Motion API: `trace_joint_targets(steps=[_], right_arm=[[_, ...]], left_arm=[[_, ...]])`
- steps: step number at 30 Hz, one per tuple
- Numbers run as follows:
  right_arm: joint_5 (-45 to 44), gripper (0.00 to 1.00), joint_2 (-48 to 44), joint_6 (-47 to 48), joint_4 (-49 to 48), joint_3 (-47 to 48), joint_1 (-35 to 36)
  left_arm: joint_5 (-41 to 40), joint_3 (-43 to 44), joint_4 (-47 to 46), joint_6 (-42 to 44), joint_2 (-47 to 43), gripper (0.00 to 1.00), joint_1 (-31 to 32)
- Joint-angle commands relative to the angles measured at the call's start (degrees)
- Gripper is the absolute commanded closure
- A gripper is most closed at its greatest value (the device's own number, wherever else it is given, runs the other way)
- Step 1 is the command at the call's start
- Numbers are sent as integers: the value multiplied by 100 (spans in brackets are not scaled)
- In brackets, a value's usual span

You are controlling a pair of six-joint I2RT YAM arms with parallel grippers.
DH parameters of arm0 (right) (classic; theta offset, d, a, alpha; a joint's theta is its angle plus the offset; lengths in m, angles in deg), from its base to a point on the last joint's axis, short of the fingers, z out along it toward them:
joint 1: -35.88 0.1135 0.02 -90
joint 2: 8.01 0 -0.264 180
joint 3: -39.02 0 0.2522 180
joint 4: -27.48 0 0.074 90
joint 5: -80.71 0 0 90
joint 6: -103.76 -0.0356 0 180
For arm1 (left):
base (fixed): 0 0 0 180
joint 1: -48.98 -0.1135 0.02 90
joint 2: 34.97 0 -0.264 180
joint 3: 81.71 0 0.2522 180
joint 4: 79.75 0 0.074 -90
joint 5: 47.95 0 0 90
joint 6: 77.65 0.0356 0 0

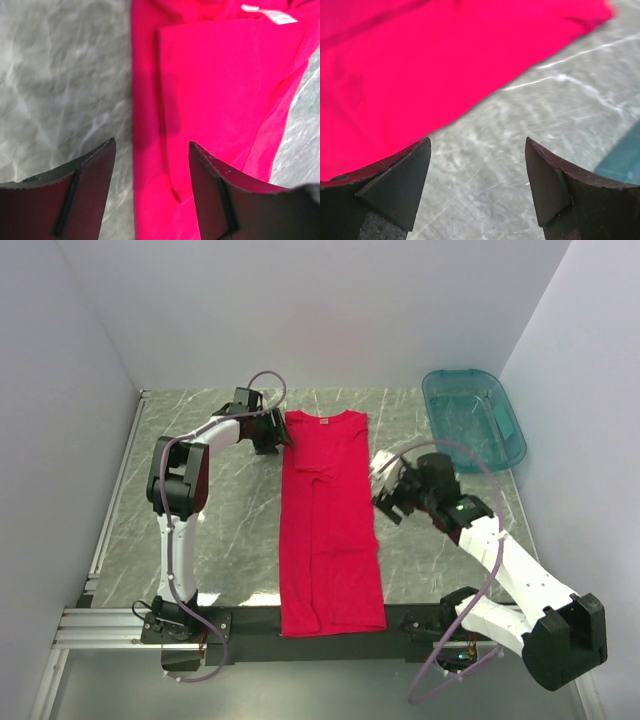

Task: Fold and stack the t-shirts
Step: Fold the tshirt

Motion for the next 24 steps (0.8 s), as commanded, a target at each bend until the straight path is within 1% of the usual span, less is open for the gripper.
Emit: trace_joint_targets(steps=[1,2,5,6,7,8,9,10,12,17,21,24], right_arm=[[830,18,-64,-909,-164,580,-412],[1032,18,-73,-998,-190,616,-474],[1341,18,-65,-1262,-173,730,-623],[1437,18,-56,-1298,-173,739,-676],[1456,18,-65,-1333,-182,731,-711],[1482,18,-82,-1342,-190,722,-764],[1543,18,-117,-1377,-199,704,-860],[1596,18,-135,-1386,-225,652,-905],[1702,18,-152,-1395,-208,608,-966],[1737,18,-188,-1395,-190,599,-1072],[1764,19,-196,-1403,-199,590,-1107],[1781,19,-179,-1395,-173,572,-1142]], left_arm=[[146,393,323,129,300,36,54],[164,524,349,111,371,37,63],[225,815,516,103,635,53,72],[208,877,551,103,705,70,72],[164,982,586,76,740,77,63],[112,1009,622,67,749,89,63],[7,1035,613,59,749,95,55],[-38,1070,622,24,732,99,11],[-82,1053,508,-38,662,99,-51],[-152,1123,420,-231,600,99,-437],[-205,1351,472,-302,731,99,-789],[-188,1685,569,-337,942,99,-1043]])
